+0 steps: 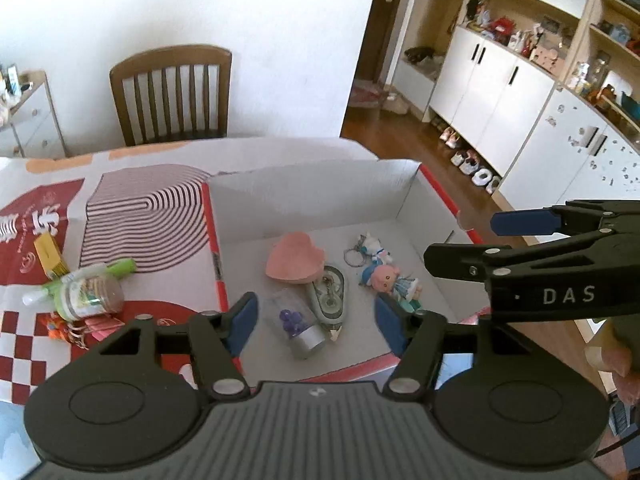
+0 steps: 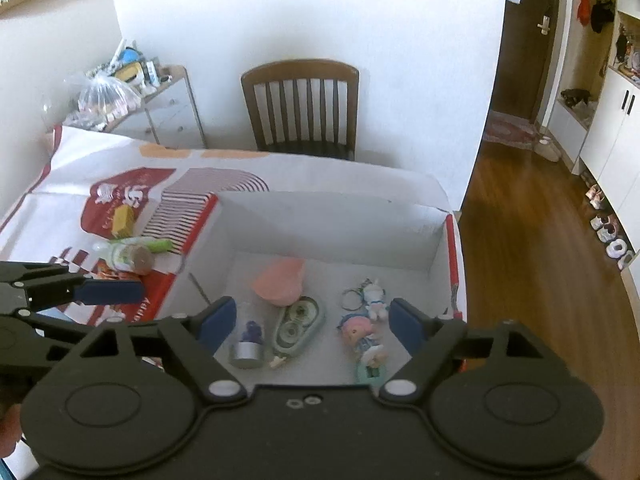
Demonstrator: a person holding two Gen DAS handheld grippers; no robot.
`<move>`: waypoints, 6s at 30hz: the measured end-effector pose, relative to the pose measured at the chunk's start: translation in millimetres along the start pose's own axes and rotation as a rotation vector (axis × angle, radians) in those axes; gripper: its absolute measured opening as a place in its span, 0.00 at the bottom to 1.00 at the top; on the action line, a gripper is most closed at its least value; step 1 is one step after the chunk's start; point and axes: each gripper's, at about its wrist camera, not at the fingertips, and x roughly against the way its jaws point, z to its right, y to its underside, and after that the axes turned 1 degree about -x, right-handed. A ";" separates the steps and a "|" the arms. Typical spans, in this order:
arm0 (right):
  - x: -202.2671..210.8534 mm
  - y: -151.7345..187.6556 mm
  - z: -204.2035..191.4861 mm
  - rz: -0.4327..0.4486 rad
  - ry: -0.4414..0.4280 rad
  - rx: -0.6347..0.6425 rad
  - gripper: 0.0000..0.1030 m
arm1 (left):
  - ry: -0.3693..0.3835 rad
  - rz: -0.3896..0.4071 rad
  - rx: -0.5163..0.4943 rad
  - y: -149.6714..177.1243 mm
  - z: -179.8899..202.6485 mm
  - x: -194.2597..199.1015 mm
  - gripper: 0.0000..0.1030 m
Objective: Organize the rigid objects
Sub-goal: 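Lift both tools out of the box and return toward the remaining items, then grasp the green-capped glue jar with the left tool while the right tool grasps the pink binder clip, then carry the glue jar and binder clip into the shoebox and open both tools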
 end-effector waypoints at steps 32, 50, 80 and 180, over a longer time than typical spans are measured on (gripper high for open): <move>17.3 34.7 -163.6 0.140 -0.028 -0.042 1.00 | 0.051 0.153 0.010 35.8 -176.1 78.2 0.95; -55.8 41.1 -221.0 0.084 -0.041 0.011 1.00 | 0.002 0.070 0.040 15.3 -243.1 11.9 1.00; -191.0 34.5 -236.8 -0.054 -0.056 0.190 0.67 | -0.058 -0.108 0.099 13.7 -249.5 -113.6 0.99; 11.6 49.1 20.6 0.149 0.117 -0.094 0.27 | 0.000 0.003 -0.074 -14.3 -10.8 -37.6 0.85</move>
